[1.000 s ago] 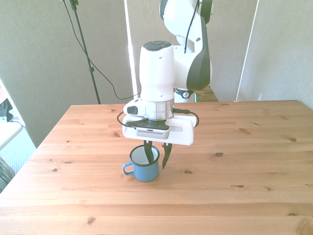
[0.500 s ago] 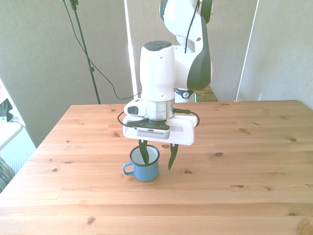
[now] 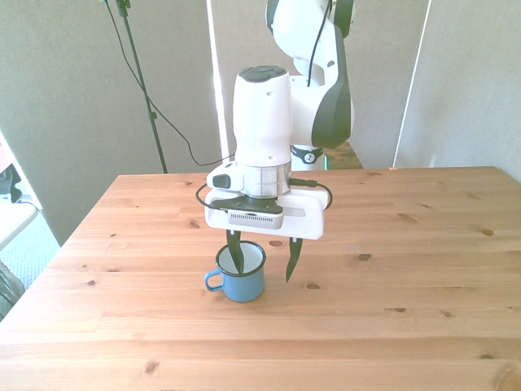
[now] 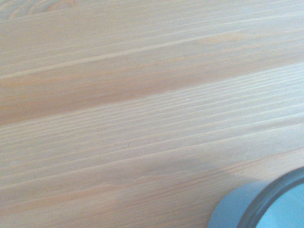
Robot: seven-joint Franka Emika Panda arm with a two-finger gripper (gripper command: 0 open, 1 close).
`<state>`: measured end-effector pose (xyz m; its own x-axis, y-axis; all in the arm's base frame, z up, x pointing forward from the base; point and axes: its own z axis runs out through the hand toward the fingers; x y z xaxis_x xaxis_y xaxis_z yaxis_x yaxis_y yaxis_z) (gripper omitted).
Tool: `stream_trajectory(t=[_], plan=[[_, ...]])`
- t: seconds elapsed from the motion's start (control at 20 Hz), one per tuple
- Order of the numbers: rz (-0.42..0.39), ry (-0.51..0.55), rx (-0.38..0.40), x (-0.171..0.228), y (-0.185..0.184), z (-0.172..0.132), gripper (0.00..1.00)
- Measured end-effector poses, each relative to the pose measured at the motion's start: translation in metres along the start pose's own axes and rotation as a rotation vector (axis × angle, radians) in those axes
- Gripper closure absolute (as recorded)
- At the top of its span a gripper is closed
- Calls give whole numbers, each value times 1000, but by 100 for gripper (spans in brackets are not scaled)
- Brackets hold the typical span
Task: Flip the mug upright
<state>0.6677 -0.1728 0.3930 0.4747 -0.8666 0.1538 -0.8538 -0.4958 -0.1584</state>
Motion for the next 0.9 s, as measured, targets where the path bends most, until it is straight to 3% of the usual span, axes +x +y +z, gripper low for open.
stream_trajectory(t=[0.9], plan=[[-82, 49, 72, -70, 37, -101, 0]])
